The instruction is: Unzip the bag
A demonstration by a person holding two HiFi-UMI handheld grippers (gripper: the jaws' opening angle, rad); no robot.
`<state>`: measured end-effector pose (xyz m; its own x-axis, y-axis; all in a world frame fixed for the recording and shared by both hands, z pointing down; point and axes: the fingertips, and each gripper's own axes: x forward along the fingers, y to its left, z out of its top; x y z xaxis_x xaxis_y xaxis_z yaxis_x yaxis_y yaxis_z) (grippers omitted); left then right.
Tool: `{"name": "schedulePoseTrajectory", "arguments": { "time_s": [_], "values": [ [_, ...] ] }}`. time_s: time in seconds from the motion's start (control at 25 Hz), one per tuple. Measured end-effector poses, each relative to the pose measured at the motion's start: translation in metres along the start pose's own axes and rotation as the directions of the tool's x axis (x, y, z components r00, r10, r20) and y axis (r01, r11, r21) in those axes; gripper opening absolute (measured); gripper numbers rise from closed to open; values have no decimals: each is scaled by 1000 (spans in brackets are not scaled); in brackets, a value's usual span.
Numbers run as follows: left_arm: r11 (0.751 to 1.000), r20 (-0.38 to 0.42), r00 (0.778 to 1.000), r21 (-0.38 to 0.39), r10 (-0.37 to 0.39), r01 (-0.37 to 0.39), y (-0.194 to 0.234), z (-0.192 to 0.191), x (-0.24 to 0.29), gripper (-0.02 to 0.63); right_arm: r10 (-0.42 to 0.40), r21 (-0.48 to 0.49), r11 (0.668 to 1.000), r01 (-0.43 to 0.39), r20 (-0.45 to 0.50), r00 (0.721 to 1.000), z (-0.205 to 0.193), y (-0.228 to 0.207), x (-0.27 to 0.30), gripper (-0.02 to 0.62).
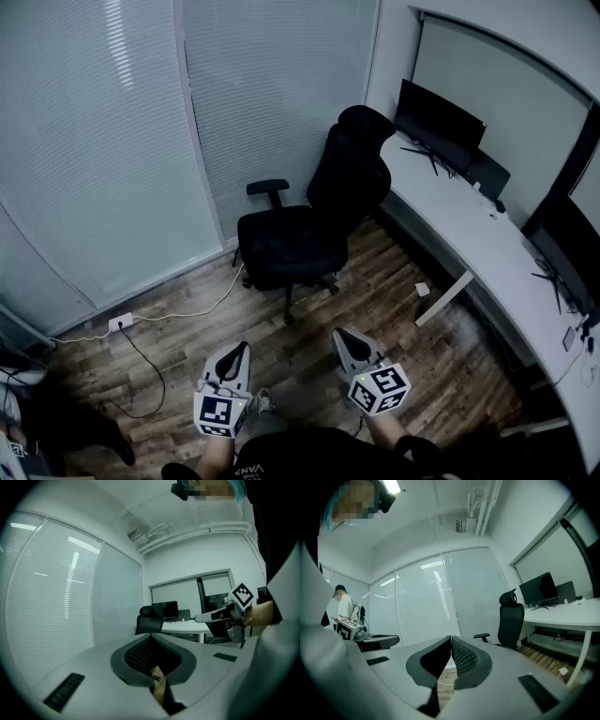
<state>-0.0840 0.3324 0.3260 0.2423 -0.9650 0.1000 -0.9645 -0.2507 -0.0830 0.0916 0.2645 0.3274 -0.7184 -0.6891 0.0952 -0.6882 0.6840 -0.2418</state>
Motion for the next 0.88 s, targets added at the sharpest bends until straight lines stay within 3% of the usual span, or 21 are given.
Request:
{"name": "schedulePoseTrajectory", "arguments": {
  "time_s": [0.16, 0.56, 0.6, 0.68, 0.88],
  "values": [
    [1000, 4, 1000, -14, -19, 19, 7, -3, 8, 20, 21, 46, 999, -21, 17, 1000, -3, 1, 13, 48],
    [994, -57, 992, -5, -110, 109, 37, -30, 57, 23, -49, 88, 995, 50, -15, 999, -18, -18, 66, 52],
    [992, -61, 991, -4, -123, 123, 44, -32, 64, 24, -58, 91, 994, 60, -20, 998, -19, -20, 75, 64],
    [989, -71, 987, -1, -147, 147, 56, -37, 78, 26, -75, 100, 992, 78, -33, 997, -22, -24, 92, 146],
    [979, -103, 975, 16, -199, 202, 88, -51, 112, 101, -114, 116, 986, 121, -65, 991, -33, -32, 133, 152]
  ]
}}
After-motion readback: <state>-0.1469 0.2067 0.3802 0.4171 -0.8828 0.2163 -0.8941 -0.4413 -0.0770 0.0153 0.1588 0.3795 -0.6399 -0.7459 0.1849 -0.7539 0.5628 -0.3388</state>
